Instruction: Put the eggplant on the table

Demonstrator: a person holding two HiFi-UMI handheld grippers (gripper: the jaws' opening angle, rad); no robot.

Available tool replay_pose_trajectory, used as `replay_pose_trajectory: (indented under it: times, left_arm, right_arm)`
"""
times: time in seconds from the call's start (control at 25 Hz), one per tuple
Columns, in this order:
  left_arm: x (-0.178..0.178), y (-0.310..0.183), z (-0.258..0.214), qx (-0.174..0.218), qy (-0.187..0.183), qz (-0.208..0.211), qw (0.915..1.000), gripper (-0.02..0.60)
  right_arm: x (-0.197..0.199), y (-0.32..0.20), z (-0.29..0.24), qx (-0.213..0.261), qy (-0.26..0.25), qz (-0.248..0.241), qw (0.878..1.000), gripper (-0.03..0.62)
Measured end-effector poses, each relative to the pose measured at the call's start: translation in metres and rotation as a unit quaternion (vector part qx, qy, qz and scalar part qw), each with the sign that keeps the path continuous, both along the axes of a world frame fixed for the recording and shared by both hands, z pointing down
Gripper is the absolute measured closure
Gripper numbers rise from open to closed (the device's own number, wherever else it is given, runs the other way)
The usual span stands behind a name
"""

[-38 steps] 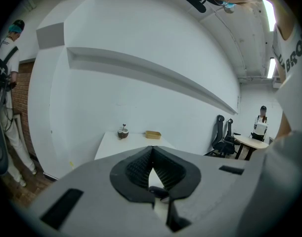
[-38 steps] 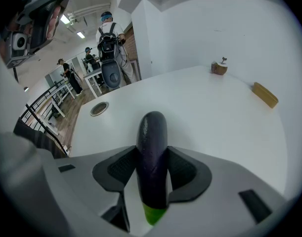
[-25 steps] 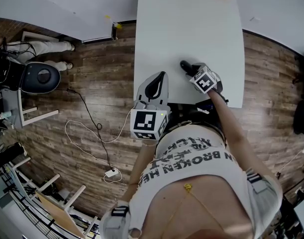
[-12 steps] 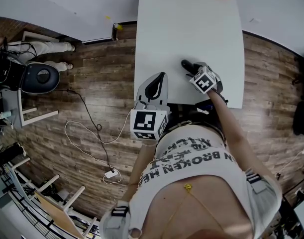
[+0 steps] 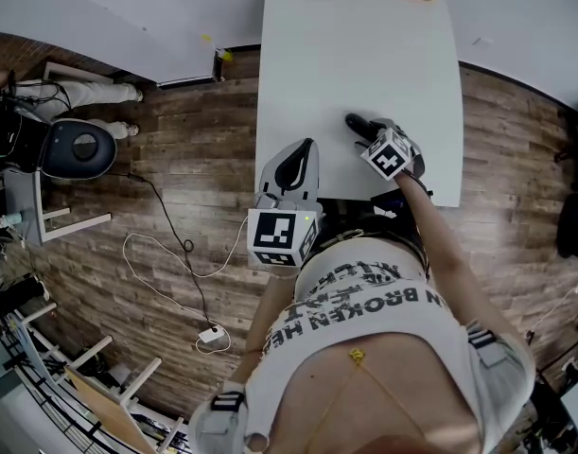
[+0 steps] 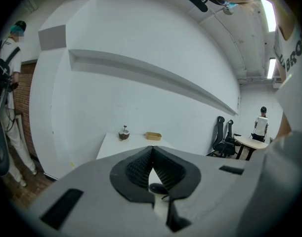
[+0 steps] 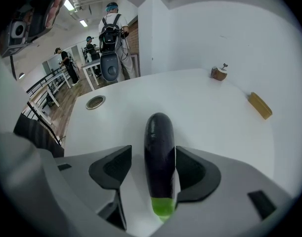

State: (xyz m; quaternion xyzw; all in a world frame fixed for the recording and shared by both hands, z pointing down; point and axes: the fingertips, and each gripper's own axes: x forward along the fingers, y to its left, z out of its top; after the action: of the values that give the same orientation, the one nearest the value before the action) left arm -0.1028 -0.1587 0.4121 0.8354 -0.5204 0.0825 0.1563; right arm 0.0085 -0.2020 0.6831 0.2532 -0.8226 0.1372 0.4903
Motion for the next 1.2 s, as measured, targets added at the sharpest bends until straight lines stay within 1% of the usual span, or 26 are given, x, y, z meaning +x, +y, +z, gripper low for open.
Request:
replay_pose_trajectory:
  times: [0.28,0.56,0.8,0.92,1.2]
  left_arm:
    - [0.005,-0.001,-0.001,0.001,0.001,0.005,1.0000,0.583]
    - [0.009,-0.003,-0.005,0.006,0.007,0.011,0.9999,0.583]
    - [0.013,-0.001,-0.007,0.008,0.006,0.015,0.9998,0.583]
    - [0.014,-0.004,-0.007,0.007,0.006,0.017,0.9998,0.583]
    - [0.018,0.001,-0.008,0.007,0.005,0.022,0.9997,0.583]
  right_arm:
    - [0.007,-0.007,-0.010,0.010,-0.003,0.006,1.000,0.342]
    - [0.009,-0.007,-0.014,0.008,-0.009,0.009,1.000,0.342]
    - [0.010,-0.005,-0.022,0.012,-0.012,-0.003,1.000,0.342]
    - [0.009,-0.009,-0.028,0.018,-0.021,-0.013,1.000,0.342]
    - [0.014,-0.013,-0.061,0.043,-0.047,-0.011,0.998,0.342]
